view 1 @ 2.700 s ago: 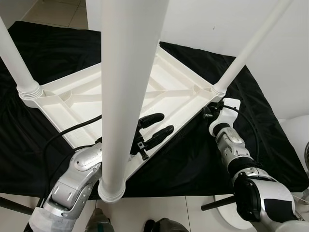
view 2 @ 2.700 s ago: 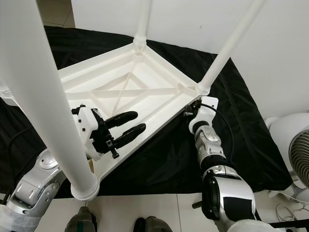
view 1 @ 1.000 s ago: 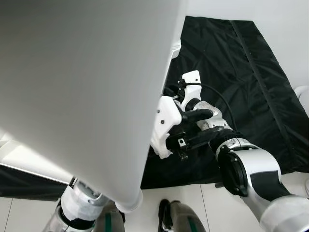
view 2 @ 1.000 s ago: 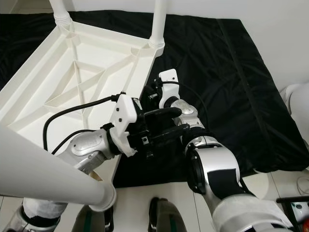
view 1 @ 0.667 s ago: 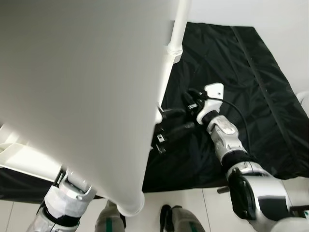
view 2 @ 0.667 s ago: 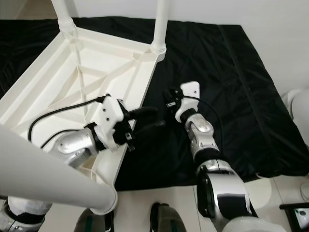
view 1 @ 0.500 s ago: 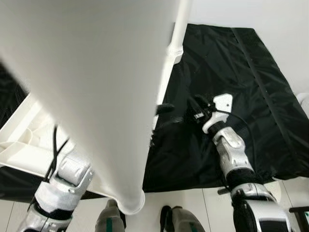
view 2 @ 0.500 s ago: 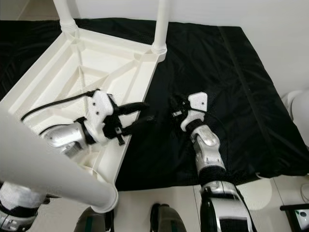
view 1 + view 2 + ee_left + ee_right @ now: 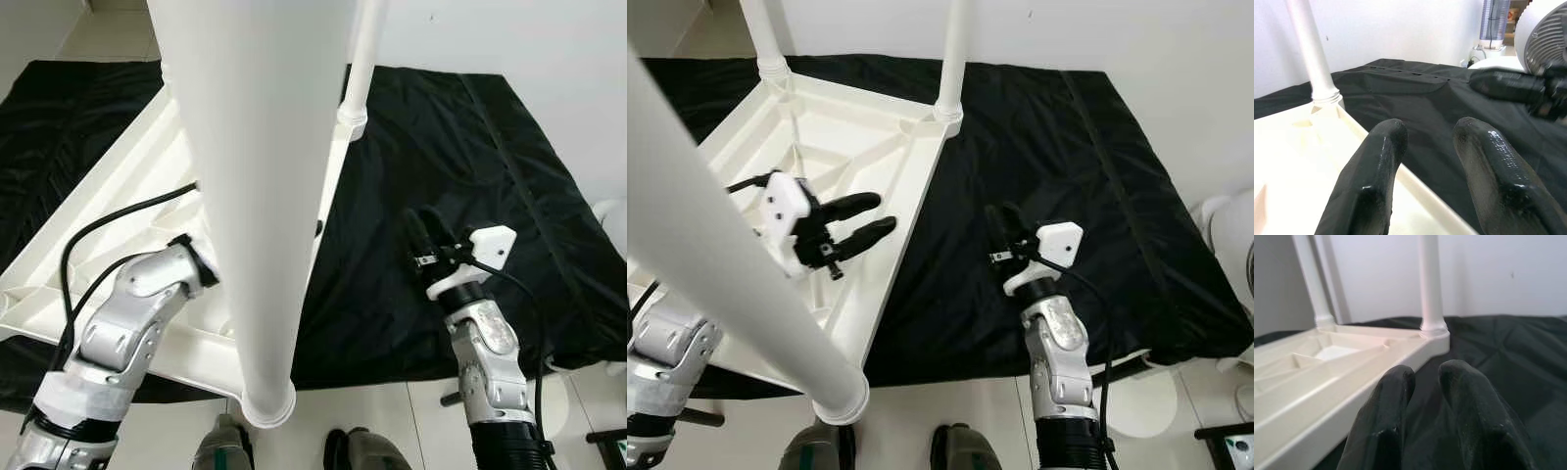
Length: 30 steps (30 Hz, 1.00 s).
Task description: Building children table
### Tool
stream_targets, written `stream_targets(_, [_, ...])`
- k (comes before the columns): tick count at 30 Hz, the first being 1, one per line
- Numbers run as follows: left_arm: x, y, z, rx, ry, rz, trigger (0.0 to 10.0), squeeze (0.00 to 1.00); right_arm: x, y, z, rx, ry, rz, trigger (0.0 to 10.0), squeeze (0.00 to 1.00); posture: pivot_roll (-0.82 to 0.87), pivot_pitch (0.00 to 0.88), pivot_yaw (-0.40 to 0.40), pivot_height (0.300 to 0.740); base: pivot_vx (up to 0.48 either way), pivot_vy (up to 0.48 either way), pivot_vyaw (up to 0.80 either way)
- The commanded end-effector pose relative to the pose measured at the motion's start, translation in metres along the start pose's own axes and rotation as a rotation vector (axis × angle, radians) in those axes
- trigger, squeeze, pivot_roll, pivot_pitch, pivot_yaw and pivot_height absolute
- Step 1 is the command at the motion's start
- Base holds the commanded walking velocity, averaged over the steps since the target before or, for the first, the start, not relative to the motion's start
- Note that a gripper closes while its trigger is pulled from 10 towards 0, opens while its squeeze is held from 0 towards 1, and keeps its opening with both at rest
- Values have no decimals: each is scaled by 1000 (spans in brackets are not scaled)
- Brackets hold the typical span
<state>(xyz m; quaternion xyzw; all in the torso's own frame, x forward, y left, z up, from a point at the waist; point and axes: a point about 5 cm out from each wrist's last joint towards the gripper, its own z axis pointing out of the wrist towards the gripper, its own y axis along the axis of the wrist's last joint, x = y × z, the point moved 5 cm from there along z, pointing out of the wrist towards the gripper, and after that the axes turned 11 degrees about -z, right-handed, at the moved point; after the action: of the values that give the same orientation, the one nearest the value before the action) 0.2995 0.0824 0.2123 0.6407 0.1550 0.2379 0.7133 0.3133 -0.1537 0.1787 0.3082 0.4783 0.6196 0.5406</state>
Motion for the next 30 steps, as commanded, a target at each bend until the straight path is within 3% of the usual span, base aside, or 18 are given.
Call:
stream_targets(1, [-9,-9,-8,64,-149,12,10000,0,-2,1,-5,21,-7,5,10000,0,59,19,-36,740,0,0,0])
stream_targets(5, [-1,-16,-16,108,-132,24,10000,0,-4,2,-9,29,-17,-1,10000,0,54,9,-28,740,0,0,0])
stream_targets(9, [25,-31,-35,206,-66,50,10000,0,-9,3,-15,53,-49,5,10000,0,58,16,-30,740,0,0,0])
stream_targets(18, [37,-44,-62,294,-72,50,10000,0,-7,6,-21,76,-37,11,10000,0,55,23,-26,740,0,0,0])
stream_targets(21, [32,-51,-73,339,-120,28,10000,0,4,4,-26,104,47,24,10000,0,66,27,-29,740,0,0,0])
stream_targets(22, [32,-51,-73,339,-120,28,10000,0,4,4,-26,104,47,24,10000,0,66,27,-29,740,0,0,0])
stream_targets(24, [32,-56,-74,358,-108,56,10000,0,23,6,-32,122,178,34,10000,0,68,27,-30,740,0,0,0])
stream_targets(28, [33,-58,-74,359,-100,65,10000,0,29,7,-35,129,222,36,10000,0,68,27,-30,740,0,0,0])
stream_targets(29, [35,-59,-74,359,-87,65,10000,0,38,9,-39,139,286,44,10000,0,69,27,-30,740,0,0,0])
stream_targets(30, [37,-58,-73,353,-80,68,10000,0,49,11,-46,160,381,62,10000,1000,71,28,-32,740,0,0,0])
